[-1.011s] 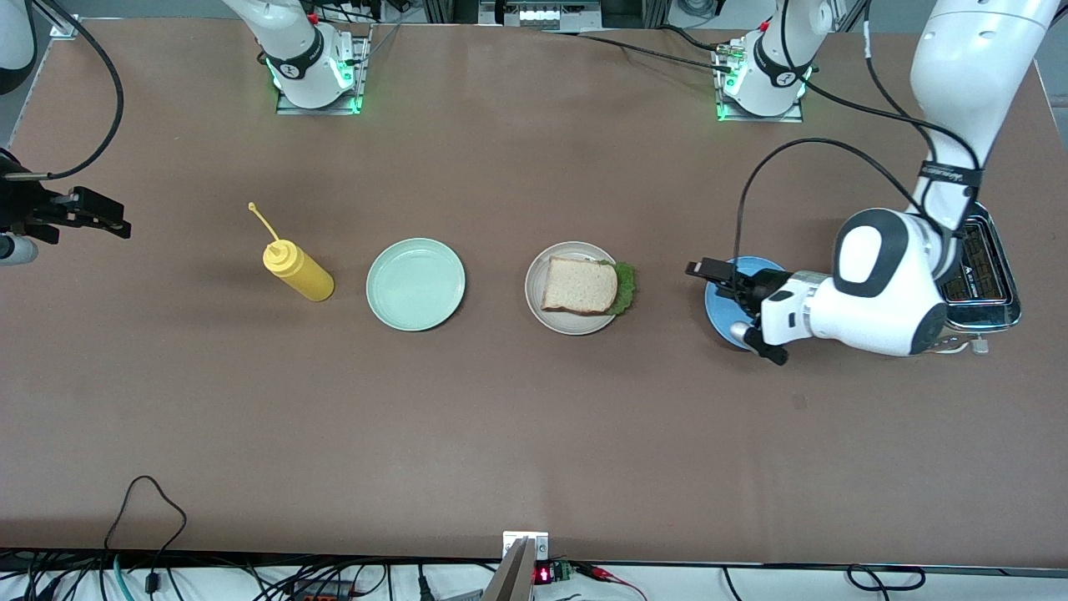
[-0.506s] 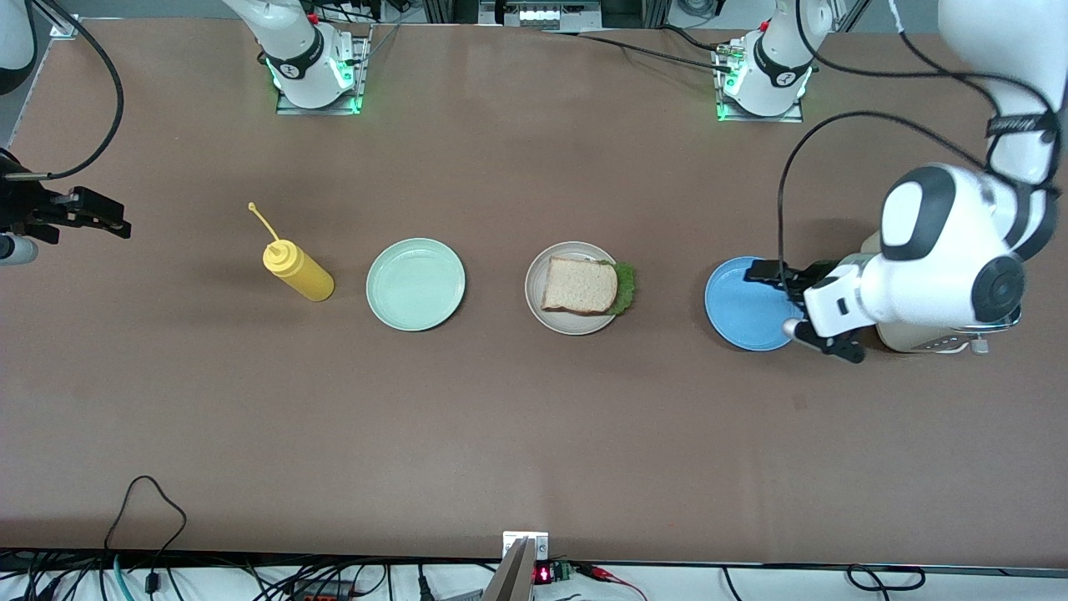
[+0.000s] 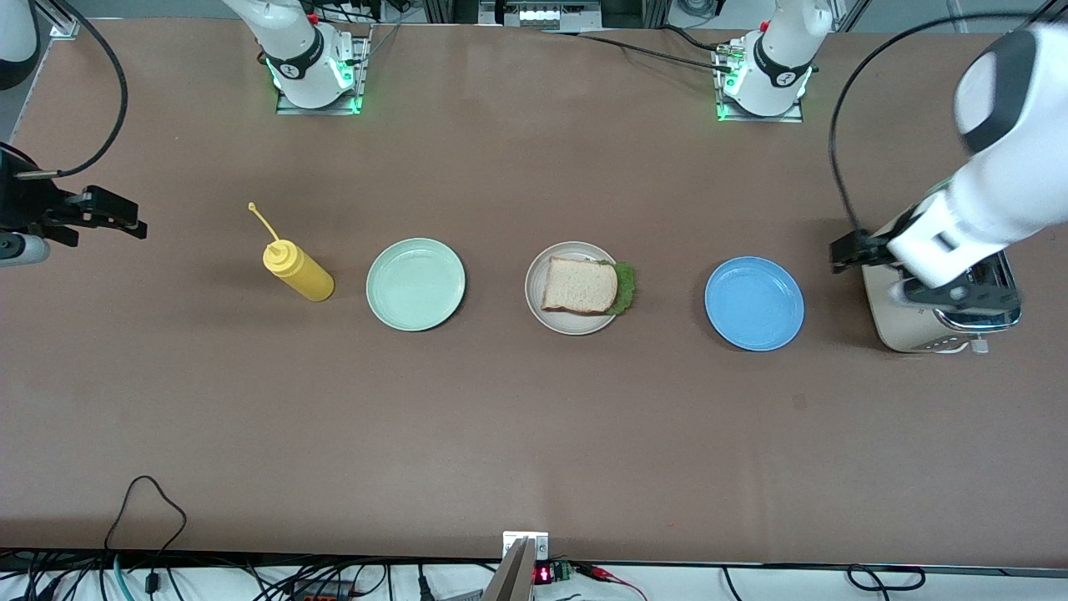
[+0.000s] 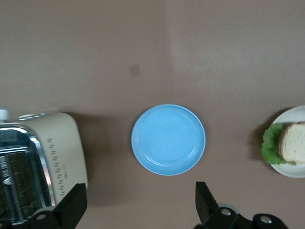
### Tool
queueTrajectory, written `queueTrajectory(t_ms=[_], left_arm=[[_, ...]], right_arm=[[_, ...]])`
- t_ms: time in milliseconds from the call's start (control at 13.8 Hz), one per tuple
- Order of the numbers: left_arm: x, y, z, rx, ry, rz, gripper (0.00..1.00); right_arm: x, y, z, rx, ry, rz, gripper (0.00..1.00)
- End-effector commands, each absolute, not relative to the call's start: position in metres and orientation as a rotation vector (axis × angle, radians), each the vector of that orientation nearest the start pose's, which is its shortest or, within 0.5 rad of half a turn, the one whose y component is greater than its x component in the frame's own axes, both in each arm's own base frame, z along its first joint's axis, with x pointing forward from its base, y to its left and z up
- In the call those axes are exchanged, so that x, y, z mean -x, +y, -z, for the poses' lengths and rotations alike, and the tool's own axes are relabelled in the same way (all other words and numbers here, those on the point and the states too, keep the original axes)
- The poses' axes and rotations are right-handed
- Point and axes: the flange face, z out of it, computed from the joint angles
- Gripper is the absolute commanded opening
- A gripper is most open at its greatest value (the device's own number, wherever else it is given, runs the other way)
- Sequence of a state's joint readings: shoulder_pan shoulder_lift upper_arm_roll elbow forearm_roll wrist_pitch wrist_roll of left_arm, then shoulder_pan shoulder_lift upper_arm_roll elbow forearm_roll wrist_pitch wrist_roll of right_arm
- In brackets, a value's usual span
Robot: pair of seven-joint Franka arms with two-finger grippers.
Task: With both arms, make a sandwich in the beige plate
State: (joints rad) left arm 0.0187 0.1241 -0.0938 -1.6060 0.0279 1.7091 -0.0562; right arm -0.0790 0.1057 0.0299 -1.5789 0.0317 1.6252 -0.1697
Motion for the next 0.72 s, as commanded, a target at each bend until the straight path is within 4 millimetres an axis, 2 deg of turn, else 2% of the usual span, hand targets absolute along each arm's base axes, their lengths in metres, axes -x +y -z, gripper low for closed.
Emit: queueTrajectory(t_ms=[0,144,289,506,650], left_arm=[[-0.577,0.000,-0.593,3.137,-0.100,0.032,1.00],[-0.564,0.003,-0.606,3.141,-0.111,0.017,1.00],[-0.548,0.007,-0.602,3.135,-0.123,-0.062,1.00],[-0.527,0.011,-0.590,3.130,-0.133,-0.111,1.00],[-0.519,0.013,-0.591,3.133,-0.134,-0.106,1.00]], right_arm=[[-0.580,-0.008,-0.574,3.098,-0.160,-0.072,1.00],[-0.580,0.006,-0.575,3.116,-0.175,-0.073,1.00],[-0.579,0.026,-0.576,3.147,-0.176,-0.075,1.00],[-0.579,0.031,-0.576,3.151,-0.162,-0.075,1.00],[-0.578,0.031,-0.576,3.151,-0.162,-0.077,1.00]])
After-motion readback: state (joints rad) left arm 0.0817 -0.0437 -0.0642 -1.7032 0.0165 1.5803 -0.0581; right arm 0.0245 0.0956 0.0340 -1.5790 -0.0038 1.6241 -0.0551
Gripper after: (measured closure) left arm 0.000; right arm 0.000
